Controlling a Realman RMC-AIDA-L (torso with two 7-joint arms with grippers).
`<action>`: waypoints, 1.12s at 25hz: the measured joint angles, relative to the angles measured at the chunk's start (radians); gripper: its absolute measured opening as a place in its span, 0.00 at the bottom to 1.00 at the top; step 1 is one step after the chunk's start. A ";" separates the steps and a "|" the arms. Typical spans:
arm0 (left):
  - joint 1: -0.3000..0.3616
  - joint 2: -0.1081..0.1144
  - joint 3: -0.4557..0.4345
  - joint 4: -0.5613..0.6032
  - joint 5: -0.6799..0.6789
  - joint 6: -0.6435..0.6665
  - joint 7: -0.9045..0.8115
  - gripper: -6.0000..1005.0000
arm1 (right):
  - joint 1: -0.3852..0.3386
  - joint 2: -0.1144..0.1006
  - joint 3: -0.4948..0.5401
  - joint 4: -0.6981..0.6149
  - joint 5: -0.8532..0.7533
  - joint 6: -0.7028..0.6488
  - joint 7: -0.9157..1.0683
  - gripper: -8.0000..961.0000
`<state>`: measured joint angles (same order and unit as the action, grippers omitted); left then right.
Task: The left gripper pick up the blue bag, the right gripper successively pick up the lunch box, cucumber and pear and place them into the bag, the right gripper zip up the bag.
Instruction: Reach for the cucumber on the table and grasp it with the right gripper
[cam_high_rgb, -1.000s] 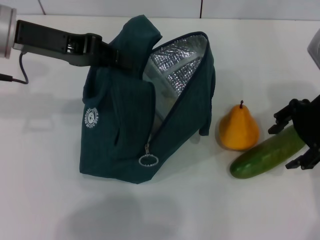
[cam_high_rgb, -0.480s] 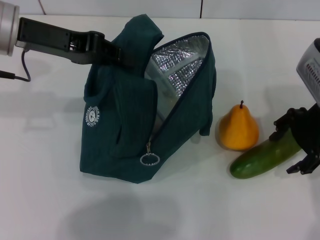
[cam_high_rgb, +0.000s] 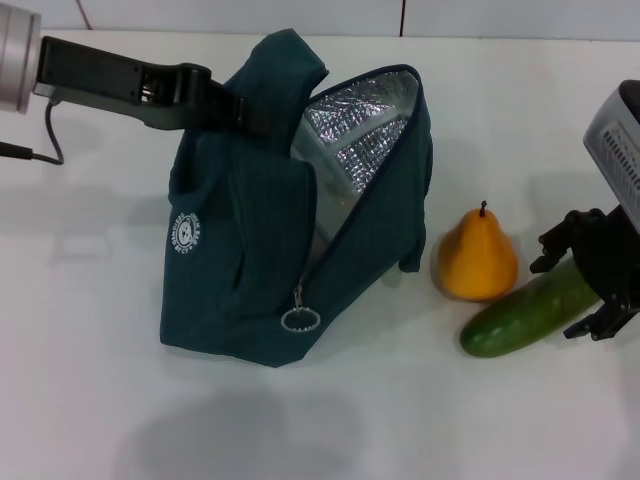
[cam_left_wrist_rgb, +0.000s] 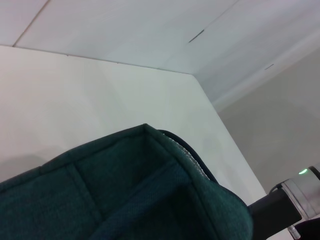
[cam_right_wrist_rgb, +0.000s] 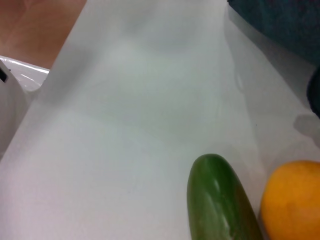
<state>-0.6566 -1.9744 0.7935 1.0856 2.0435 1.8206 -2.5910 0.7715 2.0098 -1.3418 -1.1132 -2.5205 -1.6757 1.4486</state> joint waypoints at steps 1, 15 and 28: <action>0.000 0.000 0.000 0.000 0.000 0.000 0.000 0.04 | 0.000 0.000 -0.005 0.000 0.000 0.005 -0.001 0.80; -0.009 -0.004 0.004 0.000 0.000 0.000 0.002 0.04 | 0.000 0.003 -0.062 0.072 0.000 0.089 -0.005 0.80; -0.011 -0.005 0.004 -0.001 0.000 0.000 0.006 0.04 | 0.000 0.010 -0.089 0.078 0.011 0.112 0.002 0.72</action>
<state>-0.6677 -1.9793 0.7976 1.0844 2.0433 1.8208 -2.5846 0.7714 2.0194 -1.4312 -1.0354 -2.5094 -1.5638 1.4506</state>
